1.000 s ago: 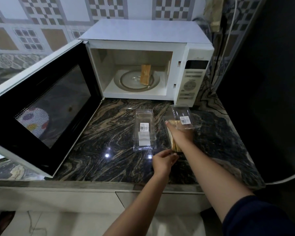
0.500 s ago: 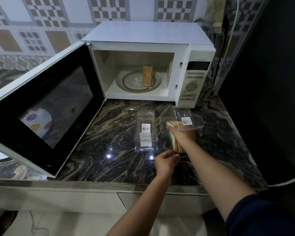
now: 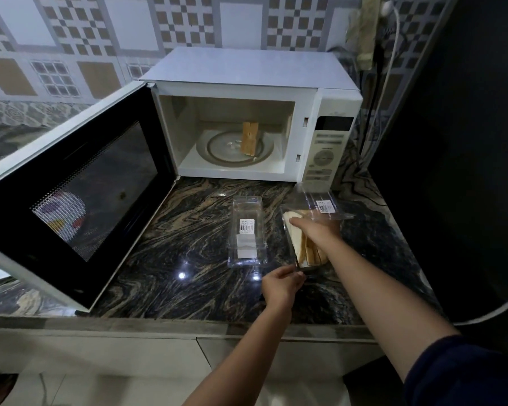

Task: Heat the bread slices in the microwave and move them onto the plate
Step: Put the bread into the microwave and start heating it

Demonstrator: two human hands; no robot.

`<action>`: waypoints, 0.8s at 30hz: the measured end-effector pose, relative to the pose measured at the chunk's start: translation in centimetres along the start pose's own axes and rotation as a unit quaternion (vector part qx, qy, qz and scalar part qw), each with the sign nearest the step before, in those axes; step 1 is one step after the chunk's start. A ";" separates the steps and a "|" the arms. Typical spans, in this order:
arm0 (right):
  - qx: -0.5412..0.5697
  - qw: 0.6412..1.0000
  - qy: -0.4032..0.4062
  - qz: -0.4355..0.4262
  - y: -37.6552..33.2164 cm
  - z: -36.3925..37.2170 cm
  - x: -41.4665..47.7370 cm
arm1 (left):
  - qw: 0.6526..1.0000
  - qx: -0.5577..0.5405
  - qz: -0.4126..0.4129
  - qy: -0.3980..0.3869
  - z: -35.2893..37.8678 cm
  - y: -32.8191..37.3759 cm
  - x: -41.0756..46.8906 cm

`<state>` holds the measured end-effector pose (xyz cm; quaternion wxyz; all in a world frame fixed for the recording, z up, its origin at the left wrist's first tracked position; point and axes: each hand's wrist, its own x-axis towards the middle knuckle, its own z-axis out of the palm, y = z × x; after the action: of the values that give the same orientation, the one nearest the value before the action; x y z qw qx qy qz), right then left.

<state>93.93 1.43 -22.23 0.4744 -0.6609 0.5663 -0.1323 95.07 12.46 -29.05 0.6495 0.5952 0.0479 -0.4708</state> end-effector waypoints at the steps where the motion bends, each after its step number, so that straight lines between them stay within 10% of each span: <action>1: -0.007 1.000 -0.002 -0.001 -0.1 -0.2 0.0 | 1.000 0.000 0.002 0.002 0.1 0.0 0.0; 24: -0.116 0.982 0.133 -0.062 6.6 -8.2 -5.9 | 0.992 0.113 0.049 0.033 0.2 -0.1 -0.2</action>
<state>82.10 3.30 -20.99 0.3061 -0.7217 0.5936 -0.1818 94.83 12.45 -28.89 0.5983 0.6817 -0.0128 -0.4209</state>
